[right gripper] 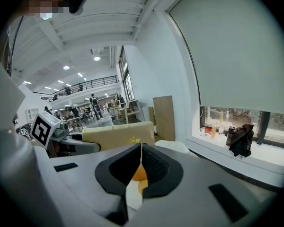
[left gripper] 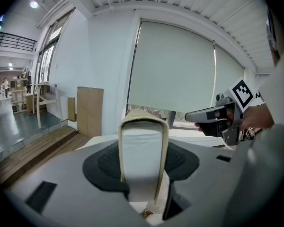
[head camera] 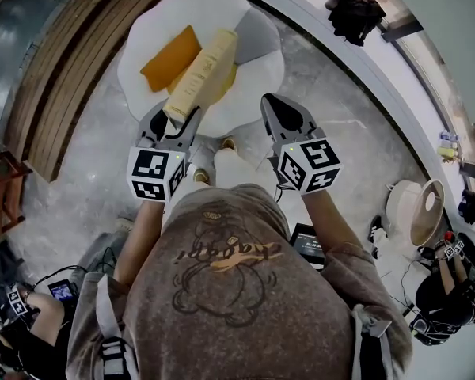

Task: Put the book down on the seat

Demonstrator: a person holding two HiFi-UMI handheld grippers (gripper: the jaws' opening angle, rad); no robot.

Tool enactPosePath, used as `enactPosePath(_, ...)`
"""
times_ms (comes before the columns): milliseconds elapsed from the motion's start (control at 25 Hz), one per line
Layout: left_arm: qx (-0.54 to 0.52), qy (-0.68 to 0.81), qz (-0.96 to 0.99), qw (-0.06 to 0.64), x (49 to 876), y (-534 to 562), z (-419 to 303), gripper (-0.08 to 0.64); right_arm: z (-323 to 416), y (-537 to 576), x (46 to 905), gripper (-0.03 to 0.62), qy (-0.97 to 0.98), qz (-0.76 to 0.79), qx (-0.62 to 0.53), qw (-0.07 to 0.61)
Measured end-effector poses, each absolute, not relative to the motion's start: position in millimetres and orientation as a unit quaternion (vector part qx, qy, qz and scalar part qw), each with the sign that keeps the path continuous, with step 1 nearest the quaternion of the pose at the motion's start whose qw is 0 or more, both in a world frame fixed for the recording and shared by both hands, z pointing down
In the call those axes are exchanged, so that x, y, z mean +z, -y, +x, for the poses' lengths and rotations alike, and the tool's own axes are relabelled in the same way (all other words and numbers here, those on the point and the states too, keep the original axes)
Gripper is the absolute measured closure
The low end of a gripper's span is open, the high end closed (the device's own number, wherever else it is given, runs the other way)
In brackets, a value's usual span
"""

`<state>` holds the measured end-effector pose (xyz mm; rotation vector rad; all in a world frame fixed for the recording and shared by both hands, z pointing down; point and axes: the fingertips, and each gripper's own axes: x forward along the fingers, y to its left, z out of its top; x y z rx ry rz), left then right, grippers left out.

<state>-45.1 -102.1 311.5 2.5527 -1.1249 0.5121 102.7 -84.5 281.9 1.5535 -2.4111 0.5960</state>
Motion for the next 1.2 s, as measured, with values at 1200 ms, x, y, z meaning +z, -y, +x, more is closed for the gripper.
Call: enactPosePath(1200,0.199,0.373,0.889,0.176,364.5,253.8,7.5,0.344,119.4,233.4,347.9,0.571,0.833,0.497,0.209,0.125)
